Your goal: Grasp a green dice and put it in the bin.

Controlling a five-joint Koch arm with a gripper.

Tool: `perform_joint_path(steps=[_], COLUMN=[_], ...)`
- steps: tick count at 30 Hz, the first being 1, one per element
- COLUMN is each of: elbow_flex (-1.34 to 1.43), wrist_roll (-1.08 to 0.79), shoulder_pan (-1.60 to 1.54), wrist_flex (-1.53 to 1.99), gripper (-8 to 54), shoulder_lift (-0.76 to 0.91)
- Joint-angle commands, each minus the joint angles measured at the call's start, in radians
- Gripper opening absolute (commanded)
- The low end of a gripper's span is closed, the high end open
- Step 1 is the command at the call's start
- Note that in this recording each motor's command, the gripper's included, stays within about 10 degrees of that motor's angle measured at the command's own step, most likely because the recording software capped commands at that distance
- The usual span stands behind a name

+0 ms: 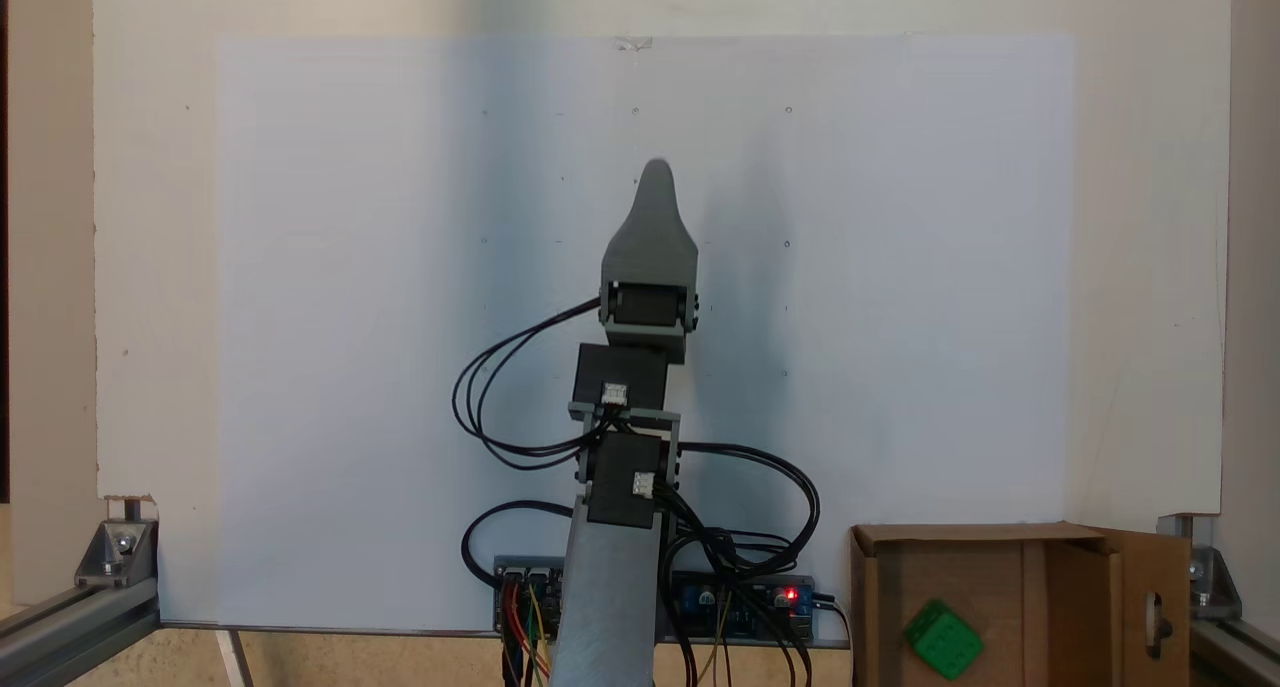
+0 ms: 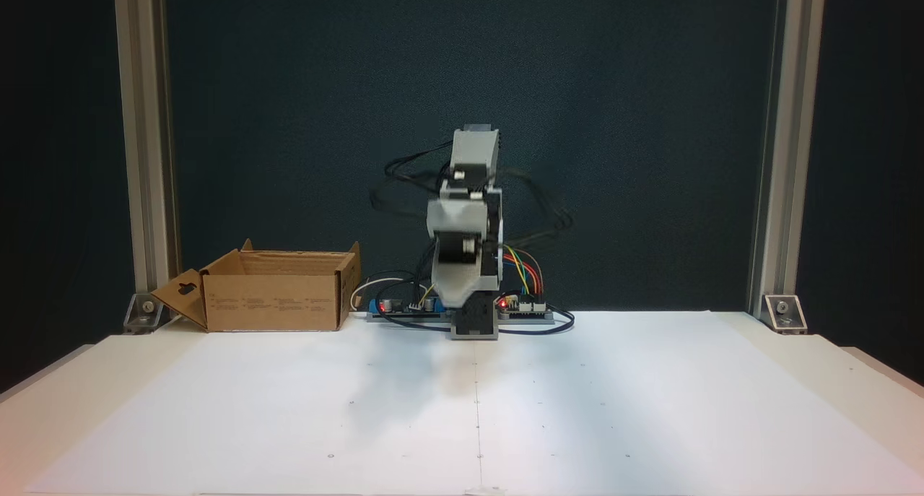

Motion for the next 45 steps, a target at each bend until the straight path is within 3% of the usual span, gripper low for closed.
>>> perform_joint_path(steps=[1, 10, 33, 45], elbow_flex=[0.012, 0.225, 0.673, 0.682], wrist_roll=[0.041, 0.043, 0.041, 0.037], shoulder_pan=[0.011, 0.008, -0.005, -0.095], wrist_flex=[-0.168, -0.382, -0.952, -1.061], gripper=[45.5, 45.3, 44.6, 44.9], shoulder_lift=[0.037, 0.144, 0.163, 0.163])
